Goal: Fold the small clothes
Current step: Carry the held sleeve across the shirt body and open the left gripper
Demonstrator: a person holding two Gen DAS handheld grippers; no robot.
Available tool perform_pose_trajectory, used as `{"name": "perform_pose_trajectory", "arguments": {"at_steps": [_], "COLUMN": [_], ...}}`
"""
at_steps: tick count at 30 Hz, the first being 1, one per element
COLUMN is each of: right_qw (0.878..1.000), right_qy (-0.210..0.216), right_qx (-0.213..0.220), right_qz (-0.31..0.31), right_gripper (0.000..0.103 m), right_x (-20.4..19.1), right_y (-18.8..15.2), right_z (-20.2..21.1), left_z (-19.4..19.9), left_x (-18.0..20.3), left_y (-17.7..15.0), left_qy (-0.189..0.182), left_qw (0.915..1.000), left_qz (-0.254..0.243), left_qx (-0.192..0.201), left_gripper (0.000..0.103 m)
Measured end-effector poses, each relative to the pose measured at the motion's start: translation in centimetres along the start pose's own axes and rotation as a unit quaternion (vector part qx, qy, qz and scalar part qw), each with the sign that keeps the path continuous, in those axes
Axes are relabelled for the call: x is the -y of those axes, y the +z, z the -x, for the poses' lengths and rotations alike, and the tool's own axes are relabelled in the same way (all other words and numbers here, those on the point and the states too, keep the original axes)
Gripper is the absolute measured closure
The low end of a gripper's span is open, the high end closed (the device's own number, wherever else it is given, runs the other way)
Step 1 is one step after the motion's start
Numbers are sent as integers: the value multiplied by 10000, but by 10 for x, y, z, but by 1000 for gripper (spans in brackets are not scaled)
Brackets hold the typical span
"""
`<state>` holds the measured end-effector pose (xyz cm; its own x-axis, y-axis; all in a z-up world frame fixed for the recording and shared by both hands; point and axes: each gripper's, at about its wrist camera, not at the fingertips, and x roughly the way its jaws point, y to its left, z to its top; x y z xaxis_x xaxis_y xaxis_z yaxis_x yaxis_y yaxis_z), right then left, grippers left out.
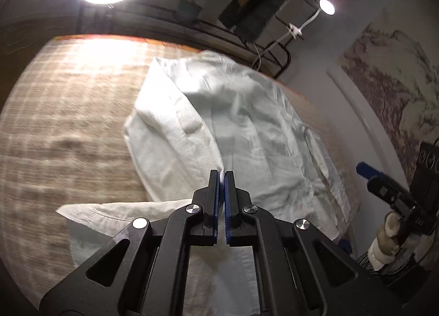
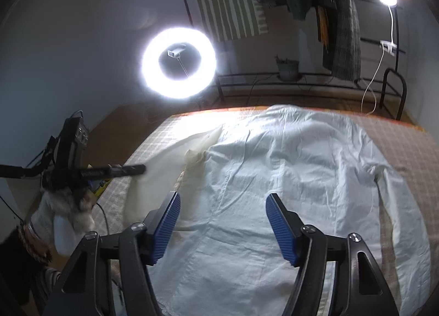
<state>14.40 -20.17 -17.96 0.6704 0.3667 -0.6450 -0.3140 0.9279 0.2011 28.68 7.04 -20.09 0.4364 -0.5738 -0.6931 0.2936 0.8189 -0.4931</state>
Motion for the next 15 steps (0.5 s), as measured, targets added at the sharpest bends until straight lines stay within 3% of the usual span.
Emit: {"name": "perform_pose_trajectory", "arguments": {"at_steps": [2, 7, 8, 10, 12, 15], "right_qw": [9999, 9992, 9992, 9990, 9985, 9980], "right_qy": [30, 52, 11, -20, 14, -9], "right_qx": [-116, -328, -335, -356, -399, -456], "right_qz": [-66, -220, -220, -266, -365, -428], "right_gripper": [45, 46, 46, 46, 46, 46], "right_x": [4, 16, 18, 24, 32, 39], "right_y": [-2, -6, -7, -8, -9, -12], "right_z": [-7, -22, -24, -28, -31, -35], "left_z": [-17, -47, -50, -45, -29, 10], "left_x": [10, 24, 25, 29, 34, 32], "left_y": [-7, -18, -20, -25, -31, -41], "left_qy": [81, 464, 464, 457, 475, 456], "left_qw": [9998, 9975, 9970, 9968, 9968, 9983], "left_qz": [-62, -321, -301, -332, -435, -346], "left_qx": [-156, -417, -534, -572, -465, -134], "left_gripper": [102, 101, 98, 77, 66, 60]}}
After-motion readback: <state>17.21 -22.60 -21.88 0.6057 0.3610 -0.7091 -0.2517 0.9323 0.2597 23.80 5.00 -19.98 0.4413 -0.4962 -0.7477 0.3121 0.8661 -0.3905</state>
